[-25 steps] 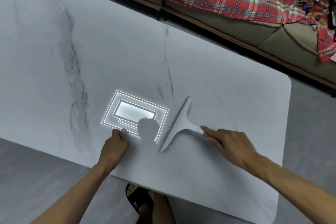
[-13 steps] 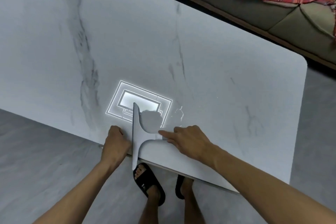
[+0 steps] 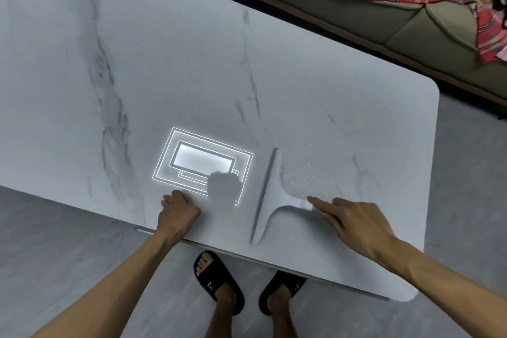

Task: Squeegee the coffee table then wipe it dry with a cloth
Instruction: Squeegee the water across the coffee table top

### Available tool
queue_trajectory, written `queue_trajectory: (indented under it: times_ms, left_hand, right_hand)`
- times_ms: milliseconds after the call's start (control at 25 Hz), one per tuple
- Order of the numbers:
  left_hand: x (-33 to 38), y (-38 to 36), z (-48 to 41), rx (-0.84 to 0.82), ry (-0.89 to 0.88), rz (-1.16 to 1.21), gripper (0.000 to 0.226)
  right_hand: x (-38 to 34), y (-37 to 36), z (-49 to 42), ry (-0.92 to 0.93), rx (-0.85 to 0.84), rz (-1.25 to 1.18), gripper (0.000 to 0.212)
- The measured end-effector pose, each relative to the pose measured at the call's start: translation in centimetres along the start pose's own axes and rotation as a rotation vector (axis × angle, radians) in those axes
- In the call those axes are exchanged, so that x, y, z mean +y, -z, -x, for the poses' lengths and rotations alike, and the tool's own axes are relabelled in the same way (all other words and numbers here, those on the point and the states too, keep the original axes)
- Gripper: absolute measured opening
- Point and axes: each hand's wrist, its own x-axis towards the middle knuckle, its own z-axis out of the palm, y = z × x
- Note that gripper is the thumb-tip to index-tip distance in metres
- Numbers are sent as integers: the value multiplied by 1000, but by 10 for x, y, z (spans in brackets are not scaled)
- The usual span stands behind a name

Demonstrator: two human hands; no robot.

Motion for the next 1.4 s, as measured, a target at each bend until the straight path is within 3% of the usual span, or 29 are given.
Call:
queue_trajectory:
  times_ms: [120,240,320,440,720,960,1120,1240,1400]
  left_hand:
    - [-2,13,7,144,-12,108,19]
    - [-7,25,10,329,8,169,12]
    - [-12,30,9,355,-10,154,13]
    - [-15,27,8,335,-29,117,14]
    - [16,-25,15,124,-157,-10,15]
    - [48,-75,36,74,-241,-83,13]
    - [44,-80,48,206,-158,-16,10]
    - [30,-75,54,317,-69,8,21]
    - [5,-75,62,325,-13,46,9]
  right_hand:
    - [-54,-20,-44,376,-10,-24,33]
    - [-123,-45,-100,643,51,-10,37]
    - [-146,-48,-127,635,71,-8,41]
    - [-134,-36,-143,450,105,-2,35]
    - [15,-20,-59,-41,-5,-60,40]
    - [103,-23,45,-246,12,18,42]
    - [77,-14,42,-136,-19,-70,40]
    - [14,-34,13,116,-37,-141,39]
    - [-57,-76,-10,442,-18,-36,46]
